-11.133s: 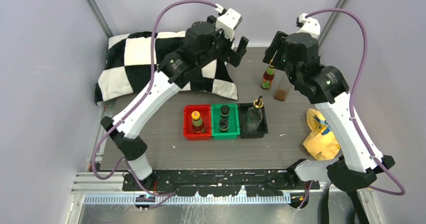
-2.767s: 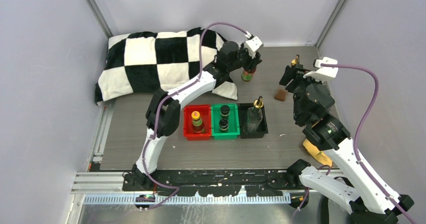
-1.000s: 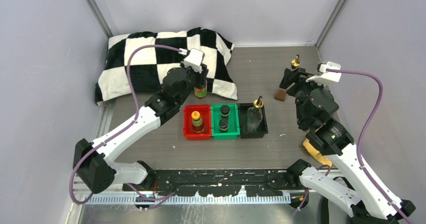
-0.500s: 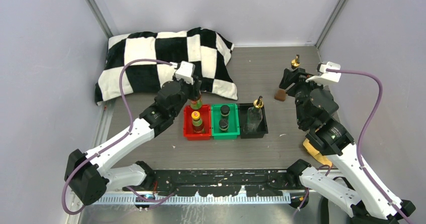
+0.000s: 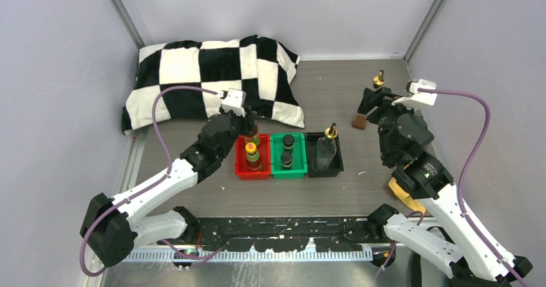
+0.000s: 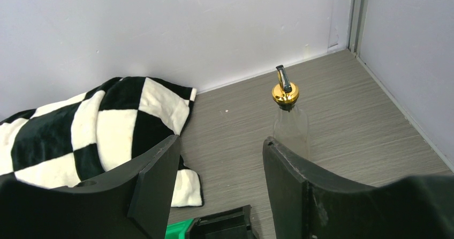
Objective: Organize the condiment bottles
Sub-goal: Place the bottle in the storage box.
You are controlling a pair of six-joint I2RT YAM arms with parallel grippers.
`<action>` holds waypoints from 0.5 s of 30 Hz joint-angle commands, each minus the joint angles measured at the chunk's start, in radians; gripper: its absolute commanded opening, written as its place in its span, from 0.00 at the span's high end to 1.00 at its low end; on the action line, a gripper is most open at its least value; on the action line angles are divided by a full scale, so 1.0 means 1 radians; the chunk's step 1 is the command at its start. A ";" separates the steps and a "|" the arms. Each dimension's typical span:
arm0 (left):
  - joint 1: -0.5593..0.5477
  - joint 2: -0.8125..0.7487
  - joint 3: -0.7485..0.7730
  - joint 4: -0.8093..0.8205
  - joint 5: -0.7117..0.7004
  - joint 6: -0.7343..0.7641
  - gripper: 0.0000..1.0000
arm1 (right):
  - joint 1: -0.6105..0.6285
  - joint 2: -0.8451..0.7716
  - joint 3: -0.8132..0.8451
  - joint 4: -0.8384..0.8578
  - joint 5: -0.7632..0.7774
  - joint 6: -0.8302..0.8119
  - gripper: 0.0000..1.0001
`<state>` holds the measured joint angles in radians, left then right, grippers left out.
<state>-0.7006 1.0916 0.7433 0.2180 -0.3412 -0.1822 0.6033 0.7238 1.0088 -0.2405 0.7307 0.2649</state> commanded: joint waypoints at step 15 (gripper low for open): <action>-0.034 -0.015 -0.101 0.388 0.000 0.073 1.00 | 0.005 -0.023 -0.015 0.023 0.001 0.006 0.36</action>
<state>-0.7261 1.0924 0.6357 0.3565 -0.3401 -0.1463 0.6033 0.7231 0.9909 -0.2409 0.7307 0.2646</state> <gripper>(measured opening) 0.402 0.636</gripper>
